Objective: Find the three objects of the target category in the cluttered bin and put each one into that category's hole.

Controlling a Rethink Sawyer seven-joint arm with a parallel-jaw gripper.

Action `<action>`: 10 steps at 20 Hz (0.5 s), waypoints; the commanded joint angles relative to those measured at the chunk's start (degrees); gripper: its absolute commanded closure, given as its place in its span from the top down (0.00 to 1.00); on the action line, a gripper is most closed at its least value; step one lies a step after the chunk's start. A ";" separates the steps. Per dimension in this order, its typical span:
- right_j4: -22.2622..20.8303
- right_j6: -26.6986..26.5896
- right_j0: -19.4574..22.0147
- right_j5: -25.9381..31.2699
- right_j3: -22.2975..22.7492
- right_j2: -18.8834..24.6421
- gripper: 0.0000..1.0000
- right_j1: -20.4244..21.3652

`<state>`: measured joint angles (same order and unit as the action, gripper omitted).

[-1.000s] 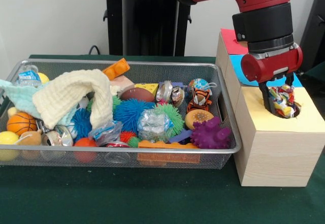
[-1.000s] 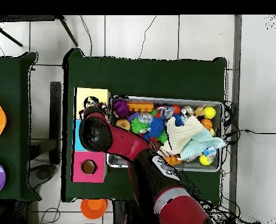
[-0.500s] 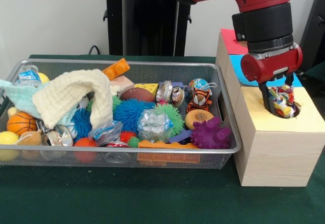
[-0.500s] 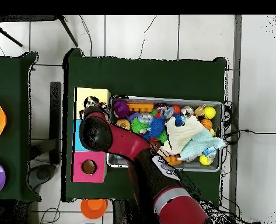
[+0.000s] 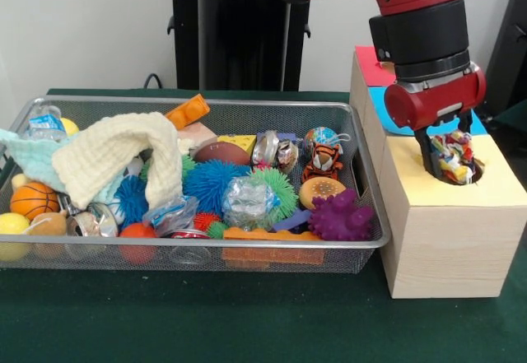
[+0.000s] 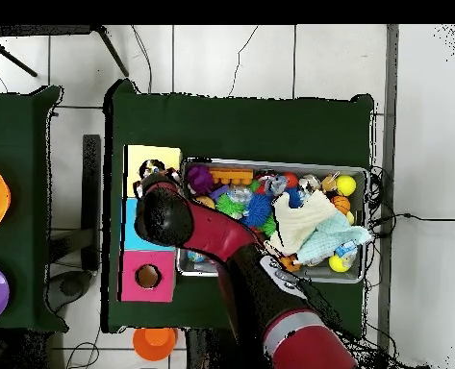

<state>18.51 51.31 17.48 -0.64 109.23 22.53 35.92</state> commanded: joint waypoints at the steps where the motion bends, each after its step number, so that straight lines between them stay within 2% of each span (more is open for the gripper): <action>1: 1.94 13.54 2.56 9.62 -2.80 1.45 1.00 4.21; 3: 1.95 13.59 2.14 9.99 -3.08 0.97 1.00 4.18; 4: 1.91 13.68 2.03 10.11 -3.18 0.88 0.00 4.15; 10: 1.34 13.43 0.83 9.71 -3.15 -0.58 0.00 4.19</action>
<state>18.48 51.30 17.87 2.34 108.76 22.52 38.14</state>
